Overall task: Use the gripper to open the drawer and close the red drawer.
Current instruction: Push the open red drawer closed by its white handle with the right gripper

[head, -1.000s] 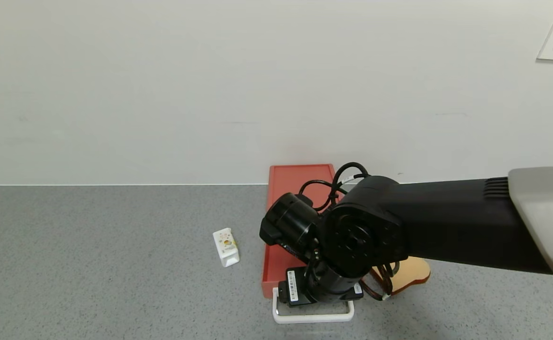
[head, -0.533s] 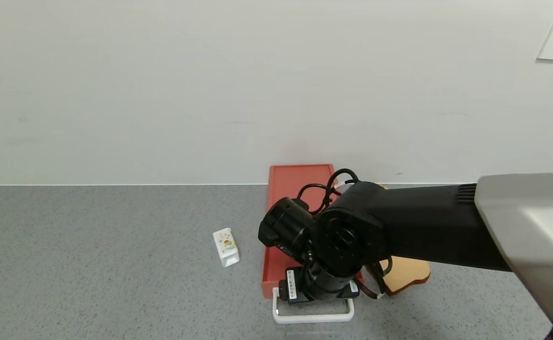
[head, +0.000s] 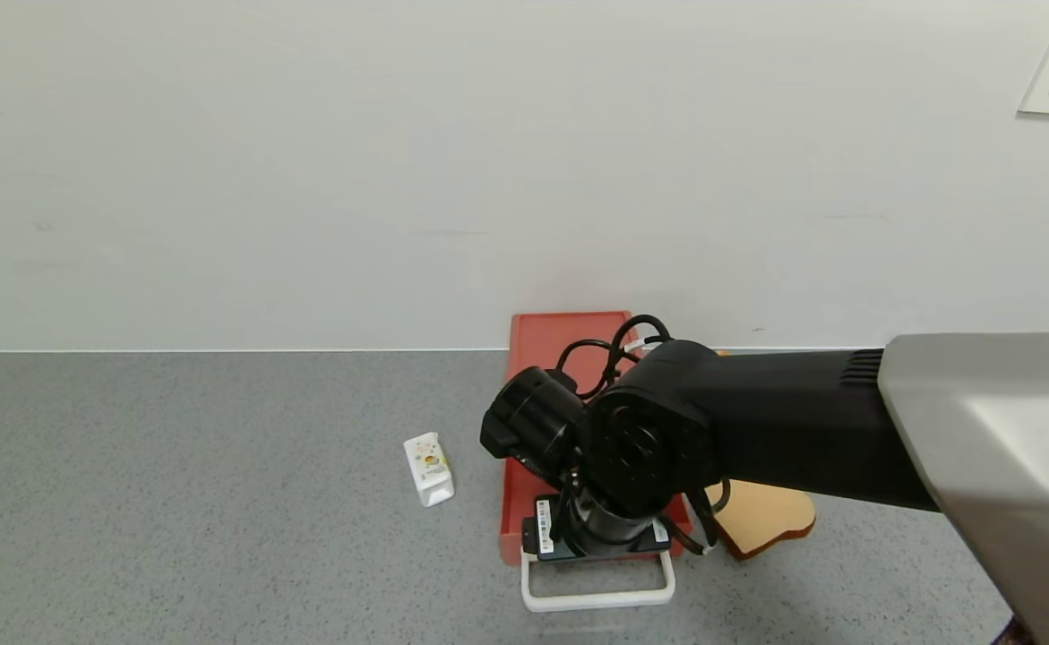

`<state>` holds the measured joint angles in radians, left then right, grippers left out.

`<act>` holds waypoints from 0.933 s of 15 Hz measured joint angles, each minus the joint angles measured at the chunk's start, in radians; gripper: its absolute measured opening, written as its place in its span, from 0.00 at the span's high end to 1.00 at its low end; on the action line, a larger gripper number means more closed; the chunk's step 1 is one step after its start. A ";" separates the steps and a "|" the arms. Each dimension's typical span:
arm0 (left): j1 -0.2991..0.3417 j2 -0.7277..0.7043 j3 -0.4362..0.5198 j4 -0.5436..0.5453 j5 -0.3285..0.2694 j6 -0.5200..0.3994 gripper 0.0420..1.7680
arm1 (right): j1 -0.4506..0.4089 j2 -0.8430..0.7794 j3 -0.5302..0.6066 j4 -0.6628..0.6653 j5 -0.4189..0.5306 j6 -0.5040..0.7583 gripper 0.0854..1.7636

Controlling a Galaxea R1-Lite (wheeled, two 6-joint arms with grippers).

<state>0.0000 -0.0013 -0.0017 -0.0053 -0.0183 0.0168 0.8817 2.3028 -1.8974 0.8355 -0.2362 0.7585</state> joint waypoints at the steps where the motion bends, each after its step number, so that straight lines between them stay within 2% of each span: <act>1: 0.000 0.000 0.000 0.000 0.000 0.000 0.03 | 0.000 0.005 -0.013 -0.001 -0.008 -0.002 0.03; 14: 0.000 0.000 0.000 0.000 0.000 0.000 0.03 | -0.031 0.045 -0.080 -0.026 -0.017 -0.051 0.03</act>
<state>0.0000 -0.0013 -0.0017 -0.0057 -0.0183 0.0168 0.8509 2.3477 -1.9772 0.8091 -0.2530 0.7077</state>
